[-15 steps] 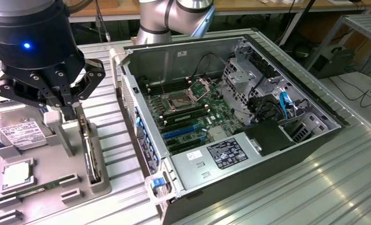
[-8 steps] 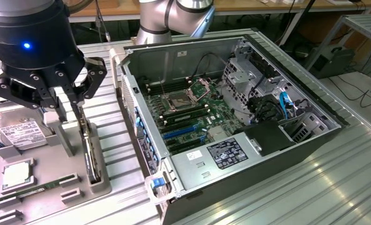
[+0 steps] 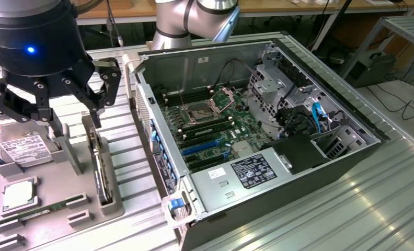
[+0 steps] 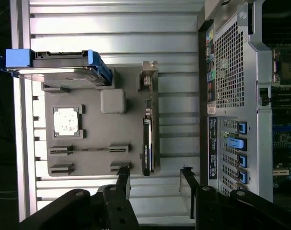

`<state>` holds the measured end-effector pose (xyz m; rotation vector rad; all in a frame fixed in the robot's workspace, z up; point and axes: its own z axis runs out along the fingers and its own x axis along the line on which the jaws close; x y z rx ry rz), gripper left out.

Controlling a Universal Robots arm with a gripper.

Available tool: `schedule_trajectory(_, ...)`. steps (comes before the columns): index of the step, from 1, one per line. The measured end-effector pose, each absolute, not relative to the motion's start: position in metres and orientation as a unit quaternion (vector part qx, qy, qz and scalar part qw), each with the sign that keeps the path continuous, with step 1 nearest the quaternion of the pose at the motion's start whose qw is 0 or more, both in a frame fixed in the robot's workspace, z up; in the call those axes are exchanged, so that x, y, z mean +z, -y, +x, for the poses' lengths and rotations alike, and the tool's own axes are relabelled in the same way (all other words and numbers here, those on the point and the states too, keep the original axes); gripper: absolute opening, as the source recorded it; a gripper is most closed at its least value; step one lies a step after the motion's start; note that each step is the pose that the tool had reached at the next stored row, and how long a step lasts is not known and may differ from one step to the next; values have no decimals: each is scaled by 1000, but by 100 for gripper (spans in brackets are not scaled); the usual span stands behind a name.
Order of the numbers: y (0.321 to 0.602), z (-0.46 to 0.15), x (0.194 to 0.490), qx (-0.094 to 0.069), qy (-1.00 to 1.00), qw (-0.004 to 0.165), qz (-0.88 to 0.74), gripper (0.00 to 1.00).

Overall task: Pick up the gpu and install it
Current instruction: 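Pick up the gpu and move the gpu toward the slot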

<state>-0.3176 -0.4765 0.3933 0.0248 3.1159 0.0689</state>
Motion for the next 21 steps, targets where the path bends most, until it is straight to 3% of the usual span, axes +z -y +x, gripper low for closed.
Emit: schedule_trajectory(21, 456, -318, 381, 19, -1000, 11, -15, 54)
